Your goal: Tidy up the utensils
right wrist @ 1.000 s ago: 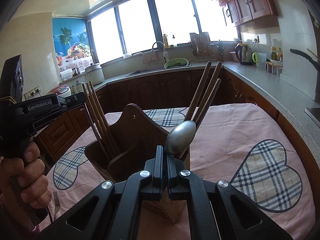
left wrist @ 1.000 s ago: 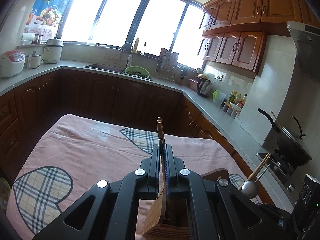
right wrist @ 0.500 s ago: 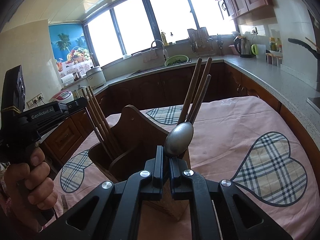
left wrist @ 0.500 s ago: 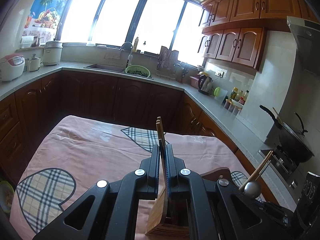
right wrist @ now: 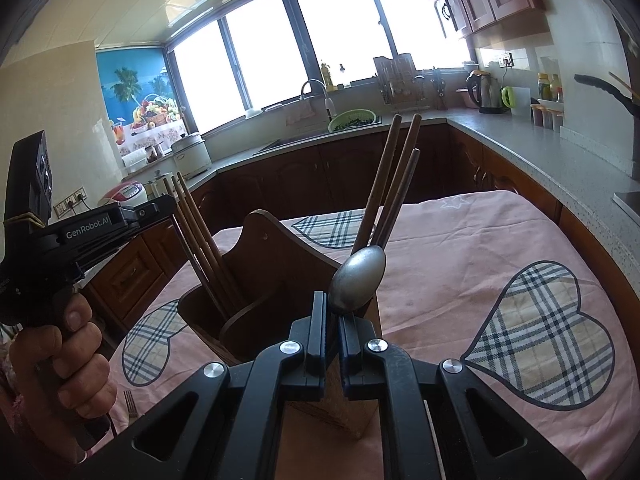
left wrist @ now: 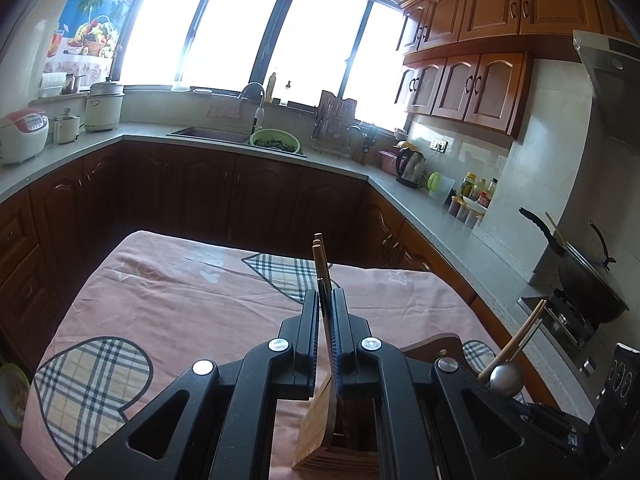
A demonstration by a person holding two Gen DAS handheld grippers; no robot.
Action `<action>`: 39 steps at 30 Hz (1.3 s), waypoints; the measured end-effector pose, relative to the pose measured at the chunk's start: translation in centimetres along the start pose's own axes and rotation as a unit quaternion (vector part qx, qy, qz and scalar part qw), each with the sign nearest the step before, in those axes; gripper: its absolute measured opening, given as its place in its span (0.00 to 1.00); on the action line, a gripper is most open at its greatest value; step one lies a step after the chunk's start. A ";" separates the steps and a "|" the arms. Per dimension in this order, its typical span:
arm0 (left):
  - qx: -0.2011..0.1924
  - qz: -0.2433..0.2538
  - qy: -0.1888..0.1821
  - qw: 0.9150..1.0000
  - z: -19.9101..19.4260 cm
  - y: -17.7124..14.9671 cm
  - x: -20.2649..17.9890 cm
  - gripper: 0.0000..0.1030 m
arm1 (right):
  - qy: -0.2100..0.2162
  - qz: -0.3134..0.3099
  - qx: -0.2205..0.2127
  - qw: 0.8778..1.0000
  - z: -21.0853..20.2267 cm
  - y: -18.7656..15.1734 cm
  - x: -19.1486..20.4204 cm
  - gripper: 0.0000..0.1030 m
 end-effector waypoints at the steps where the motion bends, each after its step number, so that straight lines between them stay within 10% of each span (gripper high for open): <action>1: -0.001 -0.001 0.000 1.000 0.0 0.0 0.0 0.05 | 0.000 0.000 0.001 1.000 0.0 0.0 -0.1 0.08; 13: 0.004 -0.012 0.008 1.000 -0.4 -0.3 0.2 0.27 | -0.013 0.004 -0.012 1.000 -1.2 0.2 -0.7 0.31; 24: -0.004 -0.024 0.016 1.000 -3.0 -1.1 0.6 0.75 | -0.010 0.016 -0.018 1.000 -2.2 -0.1 -1.6 0.54; 39: 0.011 -0.095 0.027 0.995 -11.5 -4.6 2.5 0.86 | 0.007 0.055 -0.037 0.998 -6.9 -2.6 -2.1 0.75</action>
Point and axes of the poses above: each gripper's, at about its wrist camera, not at the fingertips, and z roughly the way its jaws point, x to its left, y to its top, the point moved 4 cm from there along z, roughly the way its jaws point, and after that the axes turned 11 degrees about -y, right-handed, at the moved point
